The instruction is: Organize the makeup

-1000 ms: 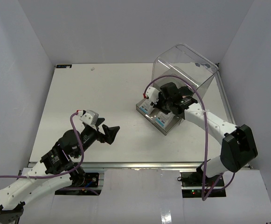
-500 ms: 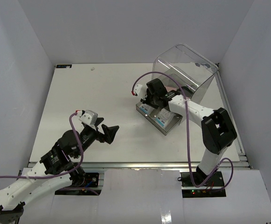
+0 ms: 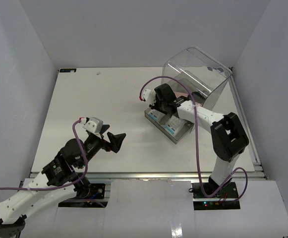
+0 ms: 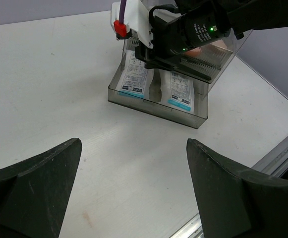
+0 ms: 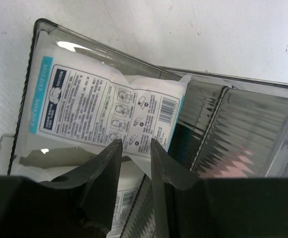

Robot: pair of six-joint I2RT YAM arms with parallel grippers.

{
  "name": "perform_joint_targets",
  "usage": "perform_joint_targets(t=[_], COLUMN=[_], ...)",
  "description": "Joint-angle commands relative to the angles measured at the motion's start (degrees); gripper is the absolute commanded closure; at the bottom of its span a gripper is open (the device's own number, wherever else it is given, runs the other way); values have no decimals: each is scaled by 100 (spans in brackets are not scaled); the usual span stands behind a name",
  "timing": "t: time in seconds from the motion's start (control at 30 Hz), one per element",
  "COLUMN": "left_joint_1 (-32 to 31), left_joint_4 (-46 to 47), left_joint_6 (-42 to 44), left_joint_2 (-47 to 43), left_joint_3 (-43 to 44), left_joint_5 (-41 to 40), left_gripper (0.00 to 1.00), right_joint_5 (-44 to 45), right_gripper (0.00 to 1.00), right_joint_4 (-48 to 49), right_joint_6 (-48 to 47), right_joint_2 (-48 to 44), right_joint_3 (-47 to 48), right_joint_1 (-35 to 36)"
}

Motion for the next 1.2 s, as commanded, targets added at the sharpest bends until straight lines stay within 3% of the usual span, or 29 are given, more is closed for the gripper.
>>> perform_joint_targets(t=[0.0,0.7,1.17], left_joint_1=[28,28,28], left_joint_4=[14,14,23], left_joint_6=[58,67,67], left_joint_2=[-71,-22,-19], left_joint_3=[-27,-27,-36], left_joint_5=[-35,-8,-3], left_gripper=[2,2,2], right_joint_5=[393,-541,-1433], right_gripper=[64,69,68], right_joint_4=[278,-258,-461], right_joint_6=[-25,310,476], right_joint_2=[263,933,-558], right_joint_3=[151,261,337], right_joint_1=[-13,-360,-277])
